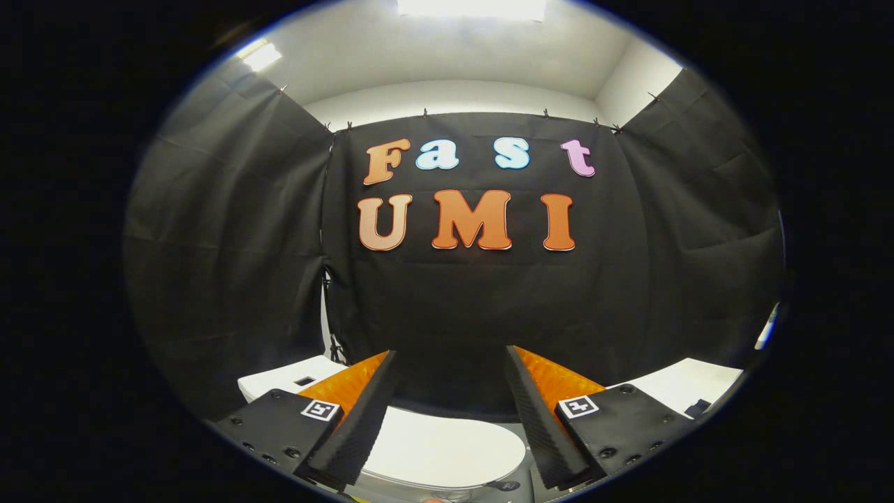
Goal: Open the toilet lid.
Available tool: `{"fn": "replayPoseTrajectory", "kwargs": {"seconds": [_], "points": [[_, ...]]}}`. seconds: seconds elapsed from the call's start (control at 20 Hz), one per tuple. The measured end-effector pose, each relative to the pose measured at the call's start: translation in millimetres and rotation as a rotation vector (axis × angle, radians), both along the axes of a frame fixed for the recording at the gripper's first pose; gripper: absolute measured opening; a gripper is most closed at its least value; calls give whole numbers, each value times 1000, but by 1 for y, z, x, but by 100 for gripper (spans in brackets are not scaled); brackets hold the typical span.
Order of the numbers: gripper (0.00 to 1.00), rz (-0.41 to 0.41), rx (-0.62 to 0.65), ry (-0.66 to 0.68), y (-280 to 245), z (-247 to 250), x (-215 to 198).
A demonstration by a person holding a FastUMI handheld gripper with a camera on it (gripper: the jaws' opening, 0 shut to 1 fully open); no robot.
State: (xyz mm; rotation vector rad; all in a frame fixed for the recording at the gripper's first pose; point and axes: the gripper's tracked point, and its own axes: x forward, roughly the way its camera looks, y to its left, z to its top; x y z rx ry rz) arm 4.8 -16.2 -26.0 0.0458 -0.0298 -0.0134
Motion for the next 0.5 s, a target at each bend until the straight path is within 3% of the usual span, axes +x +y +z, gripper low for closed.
{"fn": "replayPoseTrajectory", "kwargs": {"seconds": [0.25, 0.5], "points": [[98, -25, 89, 30, -12, -47, 8], [98, -55, 101, 83, -27, -105, 13]]}}
